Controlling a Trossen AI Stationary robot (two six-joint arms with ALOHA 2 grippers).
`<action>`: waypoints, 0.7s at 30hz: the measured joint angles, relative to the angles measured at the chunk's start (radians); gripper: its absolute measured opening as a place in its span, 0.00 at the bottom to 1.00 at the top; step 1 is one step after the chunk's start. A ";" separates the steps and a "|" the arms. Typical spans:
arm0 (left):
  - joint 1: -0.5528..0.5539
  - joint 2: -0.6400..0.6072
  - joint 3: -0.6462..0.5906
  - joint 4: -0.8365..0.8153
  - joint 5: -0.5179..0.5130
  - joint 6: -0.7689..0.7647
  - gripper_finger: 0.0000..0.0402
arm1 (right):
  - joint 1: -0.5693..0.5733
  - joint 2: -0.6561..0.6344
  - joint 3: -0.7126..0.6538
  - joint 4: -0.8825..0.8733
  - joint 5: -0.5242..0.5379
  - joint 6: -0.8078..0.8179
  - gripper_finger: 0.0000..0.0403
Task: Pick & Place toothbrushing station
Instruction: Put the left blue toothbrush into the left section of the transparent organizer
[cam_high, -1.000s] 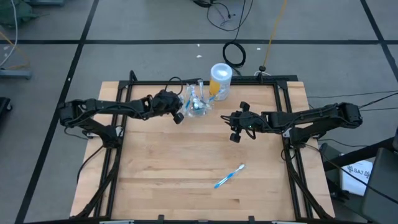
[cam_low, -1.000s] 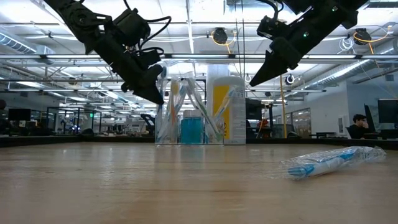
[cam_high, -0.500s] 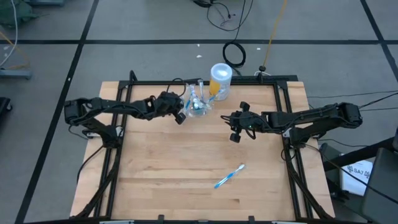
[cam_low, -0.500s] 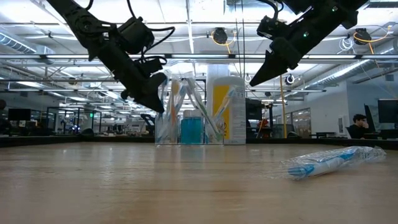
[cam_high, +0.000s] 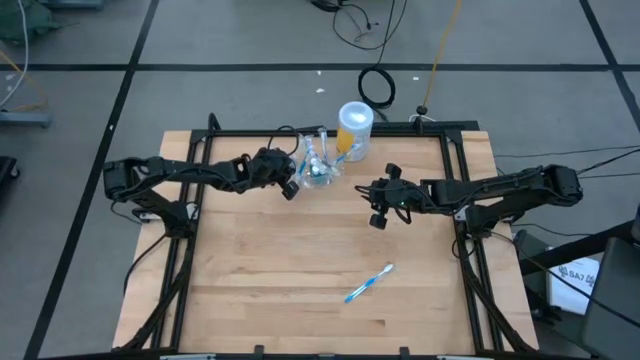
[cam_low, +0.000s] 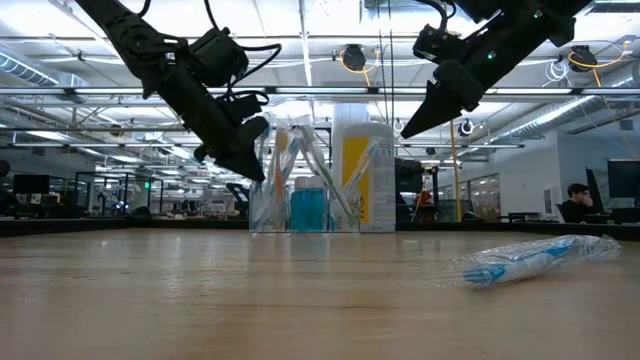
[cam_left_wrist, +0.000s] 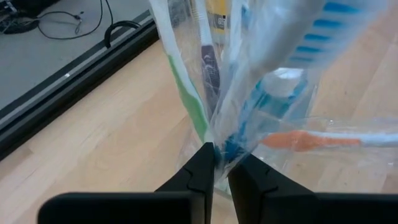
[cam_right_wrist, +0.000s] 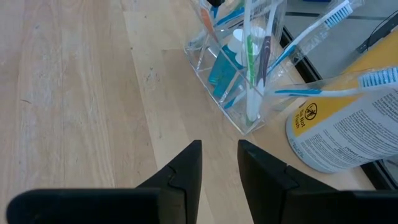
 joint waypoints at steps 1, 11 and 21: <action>-0.002 0.000 0.000 0.000 0.000 -0.001 0.11 | 0.000 0.000 0.000 0.000 0.000 0.000 0.23; -0.013 0.000 0.000 -0.002 0.000 0.027 0.12 | 0.000 0.000 0.000 0.002 0.000 0.000 0.23; -0.013 0.000 0.000 -0.002 -0.001 0.064 0.22 | 0.000 0.000 0.000 0.002 0.000 0.000 0.23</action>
